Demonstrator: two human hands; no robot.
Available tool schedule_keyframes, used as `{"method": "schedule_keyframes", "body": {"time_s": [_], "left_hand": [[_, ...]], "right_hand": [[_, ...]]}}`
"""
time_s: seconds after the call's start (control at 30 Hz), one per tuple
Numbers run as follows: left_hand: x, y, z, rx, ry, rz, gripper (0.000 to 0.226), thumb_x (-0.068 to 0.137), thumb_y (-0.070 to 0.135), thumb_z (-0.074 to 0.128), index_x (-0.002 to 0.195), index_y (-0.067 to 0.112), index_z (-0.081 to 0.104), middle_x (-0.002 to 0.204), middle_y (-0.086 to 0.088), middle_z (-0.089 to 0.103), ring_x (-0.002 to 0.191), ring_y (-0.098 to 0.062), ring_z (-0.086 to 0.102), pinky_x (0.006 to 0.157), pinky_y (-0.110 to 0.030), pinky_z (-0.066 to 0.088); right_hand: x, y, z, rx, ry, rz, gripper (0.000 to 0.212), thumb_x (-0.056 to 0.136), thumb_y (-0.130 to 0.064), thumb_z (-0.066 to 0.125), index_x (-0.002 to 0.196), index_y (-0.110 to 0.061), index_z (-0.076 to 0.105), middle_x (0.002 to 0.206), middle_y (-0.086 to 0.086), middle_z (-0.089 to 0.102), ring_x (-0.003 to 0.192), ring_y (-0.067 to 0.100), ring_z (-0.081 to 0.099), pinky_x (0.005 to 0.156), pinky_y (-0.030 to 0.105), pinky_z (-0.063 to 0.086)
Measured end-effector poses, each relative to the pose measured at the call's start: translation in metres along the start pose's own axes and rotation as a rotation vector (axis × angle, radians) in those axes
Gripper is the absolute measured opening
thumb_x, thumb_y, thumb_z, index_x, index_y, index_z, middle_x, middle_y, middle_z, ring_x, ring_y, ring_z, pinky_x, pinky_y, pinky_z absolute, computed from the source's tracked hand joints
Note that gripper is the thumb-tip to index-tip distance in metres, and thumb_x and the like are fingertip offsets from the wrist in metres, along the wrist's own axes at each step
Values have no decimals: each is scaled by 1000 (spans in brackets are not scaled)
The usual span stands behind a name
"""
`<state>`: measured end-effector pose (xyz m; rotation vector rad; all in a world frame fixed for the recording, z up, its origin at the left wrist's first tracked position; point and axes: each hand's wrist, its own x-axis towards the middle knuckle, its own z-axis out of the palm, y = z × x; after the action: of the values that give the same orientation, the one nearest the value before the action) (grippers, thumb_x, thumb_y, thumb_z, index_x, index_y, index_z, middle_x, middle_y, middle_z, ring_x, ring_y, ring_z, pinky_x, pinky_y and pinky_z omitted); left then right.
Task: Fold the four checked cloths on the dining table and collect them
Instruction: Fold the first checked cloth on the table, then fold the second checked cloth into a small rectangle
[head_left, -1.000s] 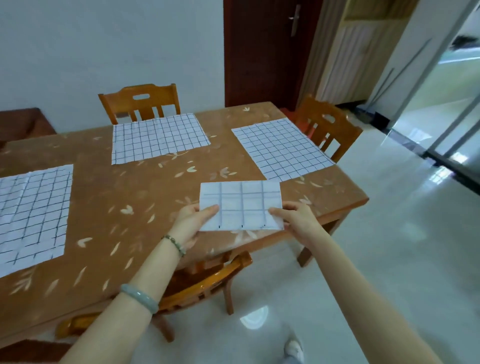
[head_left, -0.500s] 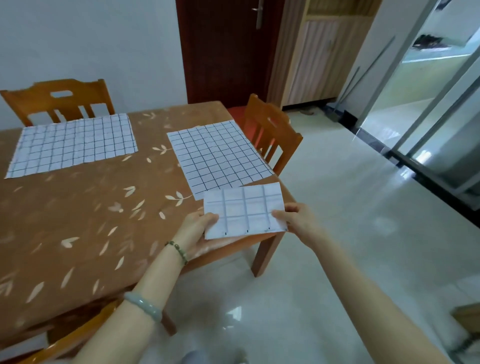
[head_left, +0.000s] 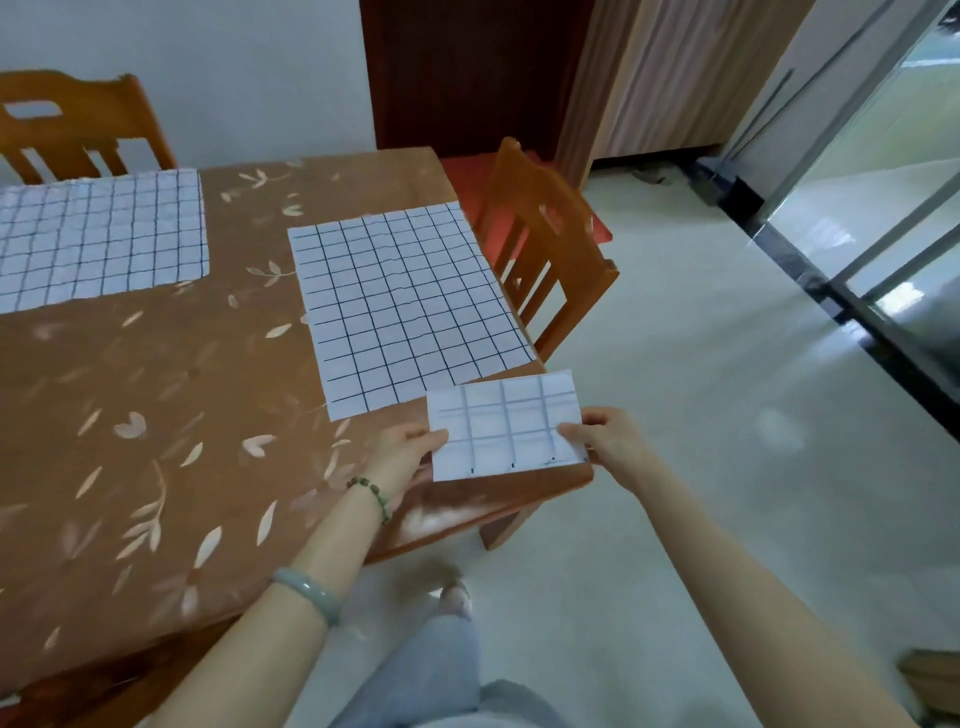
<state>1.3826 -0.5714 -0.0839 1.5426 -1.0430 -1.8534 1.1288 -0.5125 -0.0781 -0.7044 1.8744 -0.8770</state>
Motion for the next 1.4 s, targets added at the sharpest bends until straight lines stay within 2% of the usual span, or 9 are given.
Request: {"method": "schedule_keyframes", "body": {"time_s": [0.13, 0.3, 0.47, 0.63, 0.87, 1.1, 1.27, 1.33, 1.4], "left_hand": [[31, -4, 11, 55, 80, -60, 8, 86, 10, 68, 92, 5, 66, 84, -2, 67, 79, -15, 64, 56, -18, 54], [57, -21, 22, 89, 203, -146, 14, 81, 9, 73, 91, 4, 65, 82, -7, 68, 62, -8, 65, 57, -20, 54], [75, -26, 43, 209, 370, -170, 18, 76, 13, 76, 71, 17, 60, 71, -5, 66, 69, -22, 63, 73, -35, 56], [82, -31, 59, 389, 488, -187, 24, 76, 21, 74, 63, 22, 53, 67, -1, 62, 68, -19, 59, 71, -28, 47], [89, -40, 63, 475, 559, -193, 15, 76, 22, 76, 83, 14, 66, 81, 0, 65, 79, -16, 57, 70, -22, 38], [95, -50, 67, 464, 596, -140, 17, 77, 18, 75, 83, 13, 60, 77, -1, 60, 83, -23, 61, 68, -25, 39], [94, -51, 61, 490, 609, -80, 52, 71, 23, 81, 108, 8, 47, 102, -7, 54, 90, -24, 55, 73, -33, 45], [91, -43, 51, 521, 597, -26, 60, 70, 27, 81, 115, 11, 45, 108, -4, 50, 97, -24, 52, 79, -36, 47], [84, -31, 38, 522, 575, 69, 65, 70, 26, 81, 123, 14, 45, 115, -2, 48, 108, -24, 49, 91, -40, 46]], "right_hand": [[43, -4, -2, -63, 9, 40, 14, 74, -4, 73, 80, -12, 64, 80, 6, 66, 72, 20, 63, 69, 35, 53], [88, 14, 1, -186, -35, 106, 12, 73, -8, 73, 71, -8, 61, 73, 8, 62, 69, 21, 59, 73, 43, 55], [125, 20, 1, -347, -82, 90, 13, 71, -8, 75, 68, -6, 63, 65, 4, 61, 64, 21, 58, 71, 39, 54], [145, 15, 3, -531, -152, 47, 22, 69, -13, 76, 65, -11, 55, 67, 6, 62, 64, 22, 60, 62, 30, 49], [154, 18, 0, -668, -203, 38, 32, 67, -17, 78, 59, -16, 47, 77, 11, 70, 75, 24, 66, 67, 32, 52], [156, 14, -1, -703, -243, 47, 29, 68, -22, 78, 74, -14, 51, 81, 5, 65, 78, 20, 63, 62, 30, 52], [150, -9, -9, -761, -365, 21, 31, 74, -34, 74, 77, -18, 49, 77, -2, 56, 72, 12, 53, 57, 23, 41], [148, -31, -11, -843, -464, -54, 27, 78, -34, 73, 87, -20, 52, 92, 0, 60, 81, 13, 53, 67, 25, 43], [143, -61, -9, -907, -519, -163, 46, 78, -37, 73, 115, -18, 53, 115, 3, 59, 96, 16, 52, 76, 27, 41]]}}
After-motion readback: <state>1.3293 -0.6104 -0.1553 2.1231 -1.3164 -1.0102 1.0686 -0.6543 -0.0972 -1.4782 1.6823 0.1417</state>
